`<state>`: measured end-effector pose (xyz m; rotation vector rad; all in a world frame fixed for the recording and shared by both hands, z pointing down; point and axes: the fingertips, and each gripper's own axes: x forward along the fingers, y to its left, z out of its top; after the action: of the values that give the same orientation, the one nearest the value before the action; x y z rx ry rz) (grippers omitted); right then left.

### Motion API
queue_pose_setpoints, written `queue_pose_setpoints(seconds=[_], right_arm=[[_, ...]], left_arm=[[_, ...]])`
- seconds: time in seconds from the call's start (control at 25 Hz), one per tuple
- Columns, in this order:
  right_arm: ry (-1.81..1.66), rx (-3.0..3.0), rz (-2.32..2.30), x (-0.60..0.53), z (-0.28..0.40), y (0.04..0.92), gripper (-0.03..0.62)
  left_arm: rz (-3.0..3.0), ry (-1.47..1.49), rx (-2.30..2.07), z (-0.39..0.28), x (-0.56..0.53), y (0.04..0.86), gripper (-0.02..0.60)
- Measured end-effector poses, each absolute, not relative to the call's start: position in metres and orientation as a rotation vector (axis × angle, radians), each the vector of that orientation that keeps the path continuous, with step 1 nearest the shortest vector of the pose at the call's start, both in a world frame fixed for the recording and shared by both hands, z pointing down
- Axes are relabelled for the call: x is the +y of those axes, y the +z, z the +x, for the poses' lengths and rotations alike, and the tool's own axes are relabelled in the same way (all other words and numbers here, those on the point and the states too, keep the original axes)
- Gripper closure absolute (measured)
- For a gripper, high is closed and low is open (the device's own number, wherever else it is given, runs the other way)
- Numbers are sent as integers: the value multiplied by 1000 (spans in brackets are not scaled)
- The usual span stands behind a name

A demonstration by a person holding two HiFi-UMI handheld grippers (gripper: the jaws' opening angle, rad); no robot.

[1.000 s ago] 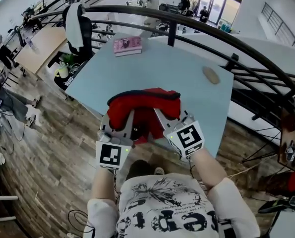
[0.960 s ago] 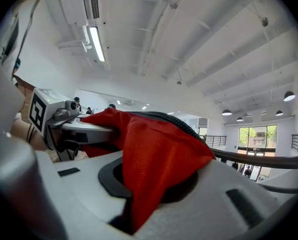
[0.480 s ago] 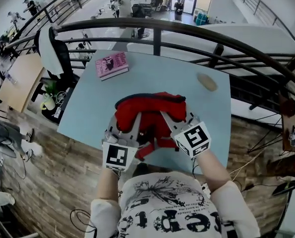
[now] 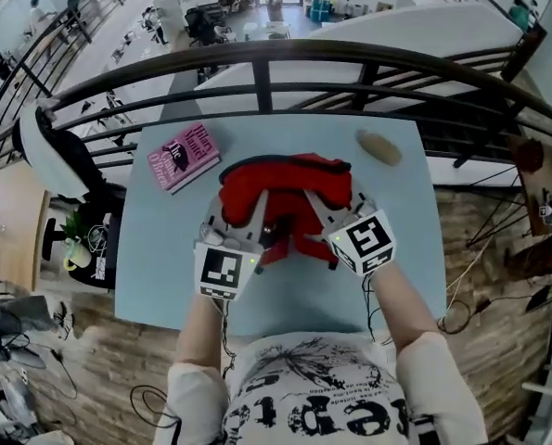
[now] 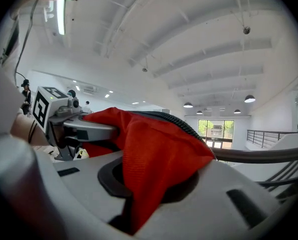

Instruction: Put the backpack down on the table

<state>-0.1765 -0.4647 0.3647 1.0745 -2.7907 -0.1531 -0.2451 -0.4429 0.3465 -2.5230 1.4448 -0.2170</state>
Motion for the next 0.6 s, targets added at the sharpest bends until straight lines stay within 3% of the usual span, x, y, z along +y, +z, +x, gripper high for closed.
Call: queue_pose_setpoints(seconds=[0.6], right_arm=[[22, -2676, 1163, -513, -181, 431, 530]], left_arm=[[-2687, -259, 1316, -253, -502, 412, 548]])
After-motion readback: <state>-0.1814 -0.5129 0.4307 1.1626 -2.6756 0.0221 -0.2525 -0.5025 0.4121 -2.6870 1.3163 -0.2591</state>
